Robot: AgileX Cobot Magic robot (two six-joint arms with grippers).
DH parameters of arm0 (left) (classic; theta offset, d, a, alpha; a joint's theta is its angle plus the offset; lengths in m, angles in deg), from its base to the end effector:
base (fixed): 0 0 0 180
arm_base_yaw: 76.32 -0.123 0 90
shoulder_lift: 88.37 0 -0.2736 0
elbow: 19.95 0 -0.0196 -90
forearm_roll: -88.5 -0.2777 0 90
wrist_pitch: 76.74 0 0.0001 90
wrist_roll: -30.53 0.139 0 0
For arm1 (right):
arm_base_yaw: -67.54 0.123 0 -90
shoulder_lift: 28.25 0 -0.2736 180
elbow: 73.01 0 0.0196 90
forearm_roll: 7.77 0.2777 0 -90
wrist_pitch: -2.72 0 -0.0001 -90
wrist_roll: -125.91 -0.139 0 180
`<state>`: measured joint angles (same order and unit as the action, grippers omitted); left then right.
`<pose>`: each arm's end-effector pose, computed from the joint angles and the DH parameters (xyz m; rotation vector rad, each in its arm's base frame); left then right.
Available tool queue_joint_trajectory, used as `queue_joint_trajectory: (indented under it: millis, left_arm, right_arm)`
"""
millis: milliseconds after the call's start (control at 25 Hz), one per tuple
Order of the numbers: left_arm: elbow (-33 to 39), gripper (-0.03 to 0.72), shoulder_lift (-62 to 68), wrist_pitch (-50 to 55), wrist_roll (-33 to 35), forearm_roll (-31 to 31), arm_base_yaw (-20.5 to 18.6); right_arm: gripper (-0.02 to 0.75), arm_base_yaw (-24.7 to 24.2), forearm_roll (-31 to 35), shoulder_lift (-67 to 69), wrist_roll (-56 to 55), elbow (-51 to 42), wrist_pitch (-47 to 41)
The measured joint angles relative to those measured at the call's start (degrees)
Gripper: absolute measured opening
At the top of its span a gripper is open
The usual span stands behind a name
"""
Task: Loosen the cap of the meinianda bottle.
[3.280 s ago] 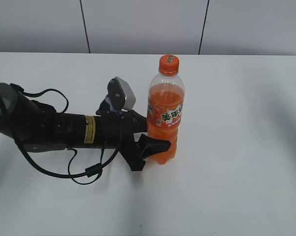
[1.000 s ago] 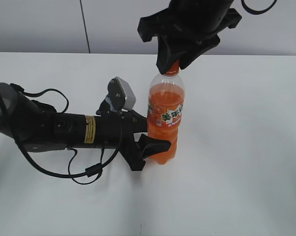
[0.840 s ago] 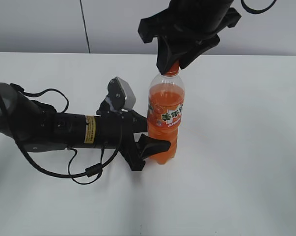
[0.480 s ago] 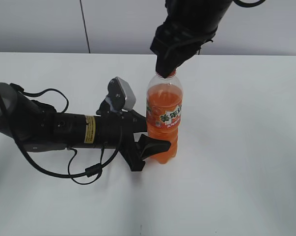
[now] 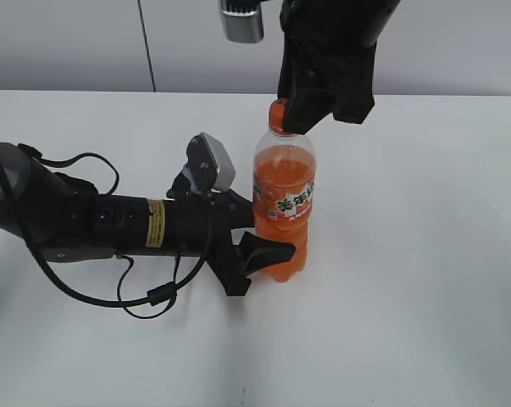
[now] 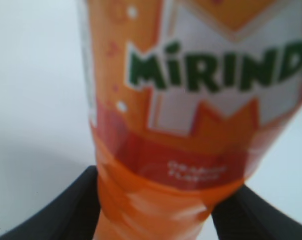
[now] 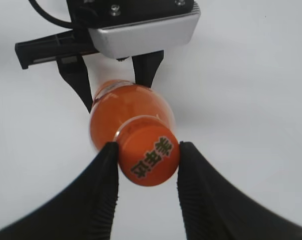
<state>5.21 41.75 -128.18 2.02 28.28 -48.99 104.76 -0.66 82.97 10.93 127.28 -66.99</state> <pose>0.3081 -0.2653 0.0320 1.2073 1.7215 -0.8841 0.3271 0.2687 0.2630 -2.1469 1.7726 0.0533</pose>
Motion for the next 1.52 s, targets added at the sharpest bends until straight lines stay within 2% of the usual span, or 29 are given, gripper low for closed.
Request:
queue_joint_trajectory:
  millis: [320,600,960,1240,1400,1520]
  left_arm:
    - [0.0,0.409,0.0,0.22,0.0,0.15,0.01]
    - [-0.06,0.409,0.0,0.23,-0.1,0.15,0.01]
    - [-0.06,0.409,0.0,0.28,-0.33,0.1,0.01]
    - [-0.06,0.409,0.0,0.28,-0.43,0.1,0.01]
    - [-0.06,0.409,0.0,0.28,-0.43,0.1,0.01]
    - [-0.06,0.409,0.0,0.28,-0.43,0.1,0.01]
  right_arm:
    - [0.274,0.0,-2.62,0.0,11.75,0.0,-0.14]
    - [0.274,0.04,-2.87,0.0,13.03,0.04,-0.08]
    - [0.426,0.04,-4.31,-0.46,12.0,0.04,0.04]
    - [0.439,0.04,-3.67,-4.7,3.6,0.04,-0.02]
    - [0.44,0.04,-2.53,-7.58,-8.01,0.04,-0.02]
    - [0.44,0.04,-2.41,-9.11,-22.04,0.04,-0.02]
